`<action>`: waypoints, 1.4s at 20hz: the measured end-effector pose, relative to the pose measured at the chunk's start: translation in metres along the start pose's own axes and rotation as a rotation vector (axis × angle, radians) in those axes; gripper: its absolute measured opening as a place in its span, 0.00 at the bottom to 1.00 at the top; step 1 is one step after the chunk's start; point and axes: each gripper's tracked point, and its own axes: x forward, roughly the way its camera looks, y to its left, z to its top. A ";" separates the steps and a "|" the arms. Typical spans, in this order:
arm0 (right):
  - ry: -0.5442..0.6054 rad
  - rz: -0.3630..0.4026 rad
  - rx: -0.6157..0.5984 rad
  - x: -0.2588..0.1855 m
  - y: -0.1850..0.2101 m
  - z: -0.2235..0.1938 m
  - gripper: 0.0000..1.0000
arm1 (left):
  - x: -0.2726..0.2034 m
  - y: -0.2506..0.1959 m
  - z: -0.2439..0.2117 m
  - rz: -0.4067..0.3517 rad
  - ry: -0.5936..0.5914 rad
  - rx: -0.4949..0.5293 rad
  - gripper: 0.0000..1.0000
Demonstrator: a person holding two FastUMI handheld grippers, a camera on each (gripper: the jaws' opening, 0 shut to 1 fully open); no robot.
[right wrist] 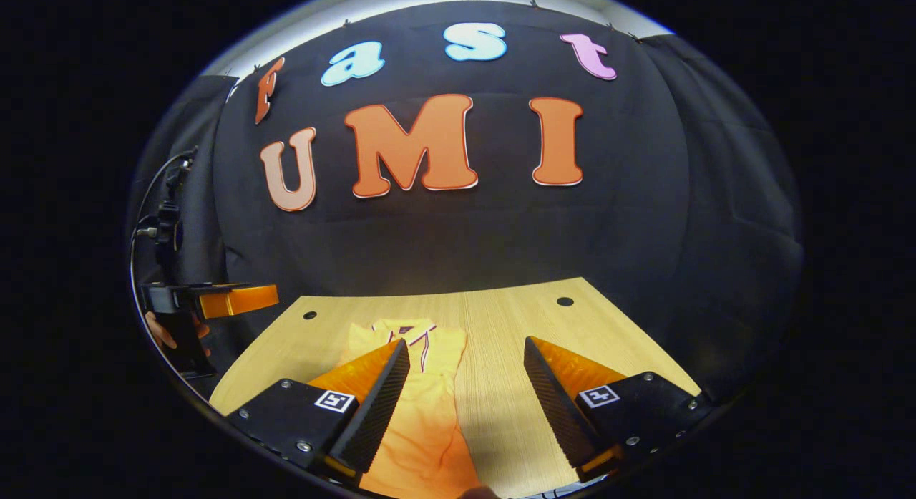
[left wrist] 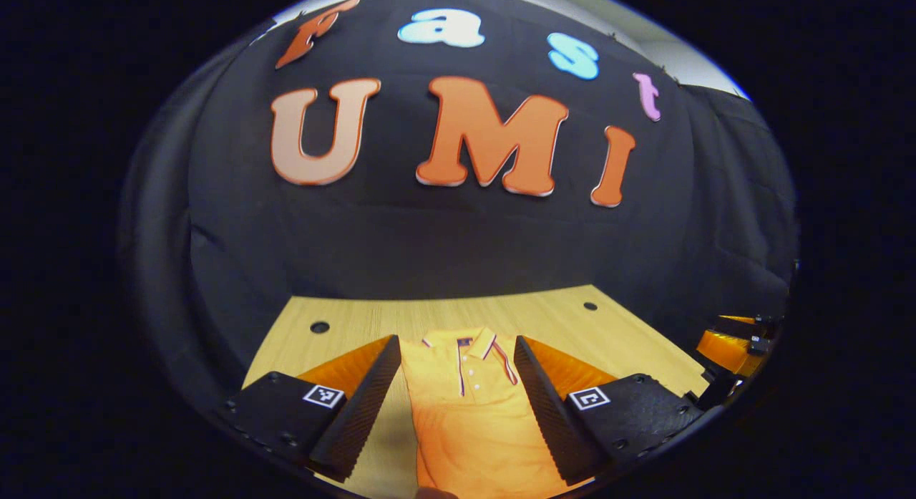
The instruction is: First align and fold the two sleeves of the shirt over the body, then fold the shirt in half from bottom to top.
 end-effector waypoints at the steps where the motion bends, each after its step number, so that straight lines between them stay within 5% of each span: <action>1: -0.021 0.009 -0.013 -0.003 0.002 0.003 0.98 | -0.015 -0.006 0.011 0.004 -0.051 0.011 0.98; 9: -0.104 0.082 -0.072 -0.035 0.011 0.003 0.98 | -0.111 -0.024 0.038 0.090 -0.303 0.069 0.98; 18: 0.228 0.154 -0.055 -0.045 0.004 -0.121 0.97 | -0.123 -0.020 -0.122 0.181 0.130 0.020 0.98; 28: 0.584 0.164 -0.058 -0.062 0.008 -0.229 0.99 | -0.128 -0.016 -0.257 0.157 0.564 -0.015 0.98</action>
